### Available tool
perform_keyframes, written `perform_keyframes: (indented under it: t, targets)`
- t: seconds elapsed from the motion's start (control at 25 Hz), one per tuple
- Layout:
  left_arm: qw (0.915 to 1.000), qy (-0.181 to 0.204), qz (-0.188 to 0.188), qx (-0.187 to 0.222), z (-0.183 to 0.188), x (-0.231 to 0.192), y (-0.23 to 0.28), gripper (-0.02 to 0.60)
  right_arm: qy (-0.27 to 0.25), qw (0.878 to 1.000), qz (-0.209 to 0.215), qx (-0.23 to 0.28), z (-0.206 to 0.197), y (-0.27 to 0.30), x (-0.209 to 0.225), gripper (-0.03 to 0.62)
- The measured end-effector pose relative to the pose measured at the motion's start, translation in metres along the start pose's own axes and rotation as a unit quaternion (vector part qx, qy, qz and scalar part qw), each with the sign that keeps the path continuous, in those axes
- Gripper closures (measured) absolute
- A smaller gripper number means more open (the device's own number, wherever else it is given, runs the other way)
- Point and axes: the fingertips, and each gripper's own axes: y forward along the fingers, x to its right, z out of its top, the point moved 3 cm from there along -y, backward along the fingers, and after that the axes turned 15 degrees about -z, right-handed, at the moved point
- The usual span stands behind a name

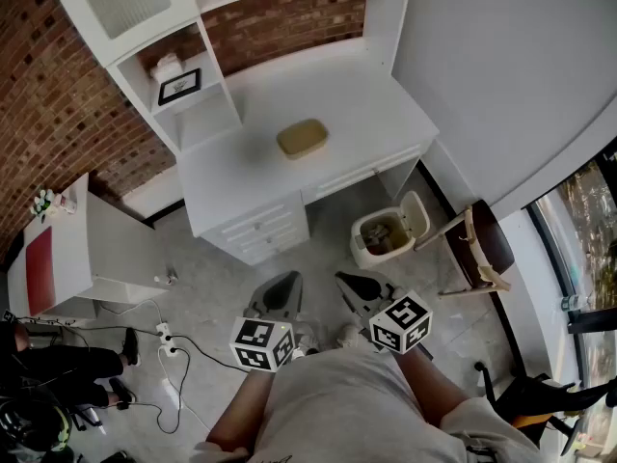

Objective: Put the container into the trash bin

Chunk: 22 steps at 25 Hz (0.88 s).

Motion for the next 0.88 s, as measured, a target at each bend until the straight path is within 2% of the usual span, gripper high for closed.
perform_keyframes:
  t: [0.56, 0.88]
  targets:
    - [1.0000, 0.003, -0.005, -0.003, 0.001, 0.012, 0.006, 0.565, 0.007, 1.000, 0.008, 0.012, 0.002, -0.012, 0.005, 0.566]
    - [1.0000, 0.003, 0.003, -0.004, -0.002, 0.027, 0.020, 0.565, 0.026, 1.000, 0.006, 0.009, -0.005, -0.024, 0.032, 0.566]
